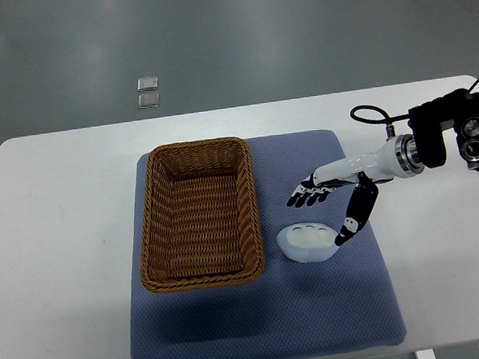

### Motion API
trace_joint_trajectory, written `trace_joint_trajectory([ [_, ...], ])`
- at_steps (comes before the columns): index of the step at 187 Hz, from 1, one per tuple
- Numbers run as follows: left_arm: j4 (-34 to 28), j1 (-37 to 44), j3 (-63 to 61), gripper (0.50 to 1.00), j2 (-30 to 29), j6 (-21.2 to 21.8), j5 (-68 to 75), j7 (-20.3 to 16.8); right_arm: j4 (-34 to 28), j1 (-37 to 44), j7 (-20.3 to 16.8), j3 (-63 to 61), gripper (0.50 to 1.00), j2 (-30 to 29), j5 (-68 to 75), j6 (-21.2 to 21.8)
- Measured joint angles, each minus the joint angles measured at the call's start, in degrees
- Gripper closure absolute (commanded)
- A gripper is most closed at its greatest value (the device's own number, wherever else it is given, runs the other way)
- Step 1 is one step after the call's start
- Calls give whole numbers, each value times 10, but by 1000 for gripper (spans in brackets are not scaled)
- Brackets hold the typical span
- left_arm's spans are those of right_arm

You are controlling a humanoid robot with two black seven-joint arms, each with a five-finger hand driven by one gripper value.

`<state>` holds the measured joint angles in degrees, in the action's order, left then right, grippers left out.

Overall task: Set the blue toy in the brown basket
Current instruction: 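Close the right hand fingers around the white oval toy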

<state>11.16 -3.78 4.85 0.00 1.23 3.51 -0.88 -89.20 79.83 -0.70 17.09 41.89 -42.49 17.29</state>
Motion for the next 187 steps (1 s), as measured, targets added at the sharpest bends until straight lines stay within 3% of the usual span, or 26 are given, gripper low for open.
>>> trace_joint_trajectory([
  [122, -1, 0, -2, 500, 0, 0, 0, 1, 57, -111, 0, -52, 613, -63, -25, -38],
  [137, -2, 0, -2, 500, 0, 0, 0, 1, 64, -120, 0, -52, 646, -68, -35, -39],
  [157, -2, 0, -2, 500, 0, 0, 0, 1, 74, -133, 0, -52, 726, -77, -50, -46],
  [187, -2, 0, -2, 500, 0, 0, 0, 1, 79, -142, 2, -53, 905, -80, -60, -59],
])
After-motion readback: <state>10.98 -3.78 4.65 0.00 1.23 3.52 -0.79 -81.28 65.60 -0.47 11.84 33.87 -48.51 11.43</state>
